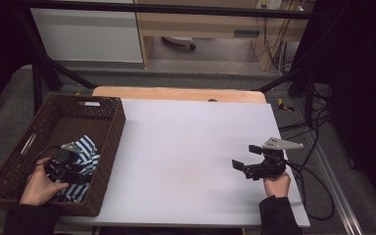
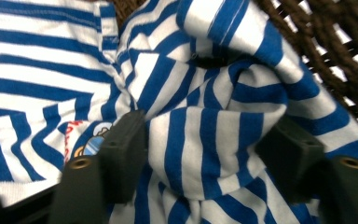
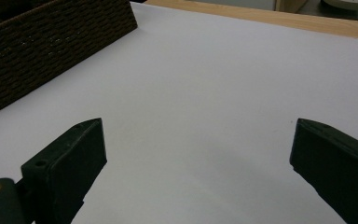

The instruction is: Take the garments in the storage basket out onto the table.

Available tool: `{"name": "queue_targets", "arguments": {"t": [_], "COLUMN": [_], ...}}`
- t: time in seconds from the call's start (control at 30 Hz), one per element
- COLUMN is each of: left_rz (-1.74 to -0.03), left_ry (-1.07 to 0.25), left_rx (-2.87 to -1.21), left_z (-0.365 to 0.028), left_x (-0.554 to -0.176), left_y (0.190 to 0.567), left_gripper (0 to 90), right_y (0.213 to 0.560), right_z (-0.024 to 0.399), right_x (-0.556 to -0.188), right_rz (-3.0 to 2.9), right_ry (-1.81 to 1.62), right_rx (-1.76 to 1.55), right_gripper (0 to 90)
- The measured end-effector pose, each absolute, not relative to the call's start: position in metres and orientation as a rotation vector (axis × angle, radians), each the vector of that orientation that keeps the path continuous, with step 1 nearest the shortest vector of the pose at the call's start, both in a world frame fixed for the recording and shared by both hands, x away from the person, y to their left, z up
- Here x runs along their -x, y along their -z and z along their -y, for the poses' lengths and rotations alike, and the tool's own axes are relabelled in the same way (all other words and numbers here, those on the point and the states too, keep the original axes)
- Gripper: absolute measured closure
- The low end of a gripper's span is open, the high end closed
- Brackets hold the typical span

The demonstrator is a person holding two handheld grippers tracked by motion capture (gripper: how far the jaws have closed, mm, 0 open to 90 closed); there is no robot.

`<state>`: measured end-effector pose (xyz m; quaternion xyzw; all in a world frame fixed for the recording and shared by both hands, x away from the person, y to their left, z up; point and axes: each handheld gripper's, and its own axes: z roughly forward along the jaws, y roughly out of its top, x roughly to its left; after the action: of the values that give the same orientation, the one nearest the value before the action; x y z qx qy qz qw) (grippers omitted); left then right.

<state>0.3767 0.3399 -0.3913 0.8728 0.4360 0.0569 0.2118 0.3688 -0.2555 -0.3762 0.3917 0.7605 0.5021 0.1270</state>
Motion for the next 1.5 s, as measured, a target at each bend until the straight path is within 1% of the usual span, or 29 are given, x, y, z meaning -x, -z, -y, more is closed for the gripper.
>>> {"name": "queue_targets", "arguments": {"t": [0.17, 0.33, 0.4, 0.5, 0.63, 0.67, 0.73, 0.77, 0.83, 0.87, 0.97, 1.13, 1.2, 1.23, 1.33, 1.4, 1.43, 1.5], "left_rz": [-1.222, -1.222, -1.200, -1.199, -1.200, -1.209, -1.229, -1.229, -1.253, -1.261, -1.273, -1.269, -1.270, -1.277, -1.306, -1.318, -1.321, -1.310], "left_ry": [-0.116, -0.130, -0.149, -0.163, -0.200, -0.251, -0.306, -0.306, -0.351, -0.357, -0.355, -0.386, -0.416, -0.452, -0.480, -0.470, -0.437, -0.413], "left_rx": [-2.443, -2.476, -2.493, -2.488, -2.454, -2.397, -2.300, -2.300, -2.196, -2.171, -2.147, -2.112, -2.080, -2.033, -1.989, -1.990, -2.008, -2.037], "left_z": [-0.339, -0.336, -0.334, -0.335, -0.336, -0.339, -0.343, -0.343, -0.350, -0.352, -0.355, -0.356, -0.358, -0.362, -0.368, -0.369, -0.368, -0.366], "left_x": [-0.378, -0.377, -0.376, -0.375, -0.374, -0.373, -0.371, -0.371, -0.368, -0.368, -0.368, -0.366, -0.365, -0.365, -0.366, -0.367, -0.369, -0.370], "left_y": [0.393, 0.393, 0.392, 0.390, 0.386, 0.380, 0.372, 0.372, 0.364, 0.362, 0.360, 0.356, 0.353, 0.351, 0.351, 0.353, 0.357, 0.361], "left_gripper": [50.7, 65.7, 73.1, 78.0, 79.9, 80.7, 81.3, 81.4, 81.6, 81.6, 81.6, 81.5, 81.6, 81.5, 81.2, 80.8, 80.3, 77.7], "right_y": [0.376, 0.376, 0.376, 0.376, 0.376, 0.376, 0.376, 0.376, 0.376, 0.376, 0.376, 0.376, 0.376, 0.376, 0.376, 0.376, 0.376, 0.377], "right_z": [0.255, 0.255, 0.255, 0.255, 0.255, 0.255, 0.255, 0.255, 0.255, 0.255, 0.255, 0.255, 0.255, 0.255, 0.255, 0.255, 0.255, 0.254], "right_x": [-0.369, -0.369, -0.369, -0.369, -0.369, -0.369, -0.369, -0.369, -0.369, -0.369, -0.369, -0.369, -0.369, -0.369, -0.369, -0.369, -0.369, -0.369], "right_rz": [-2.214, -2.212, -2.213, -2.212, -2.212, -2.211, -2.208, -2.208, -2.210, -2.210, -2.210, -2.210, -2.209, -2.205, -2.204, -2.207, -2.208, -2.207], "right_ry": [-1.461, -1.463, -1.463, -1.467, -1.465, -1.470, -1.471, -1.471, -1.467, -1.468, -1.466, -1.469, -1.469, -1.469, -1.469, -1.471, -1.469, -1.469], "right_rx": [-1.140, -1.140, -1.140, -1.140, -1.141, -1.138, -1.139, -1.139, -1.139, -1.138, -1.141, -1.138, -1.138, -1.138, -1.137, -1.136, -1.138, -1.139], "right_gripper": [4.0, 4.0, 4.0, 4.0, 4.0, 4.0, 4.0, 4.0, 4.0, 4.0, 4.0, 4.0, 4.0, 4.0, 4.0, 4.0, 4.0, 4.0]}}
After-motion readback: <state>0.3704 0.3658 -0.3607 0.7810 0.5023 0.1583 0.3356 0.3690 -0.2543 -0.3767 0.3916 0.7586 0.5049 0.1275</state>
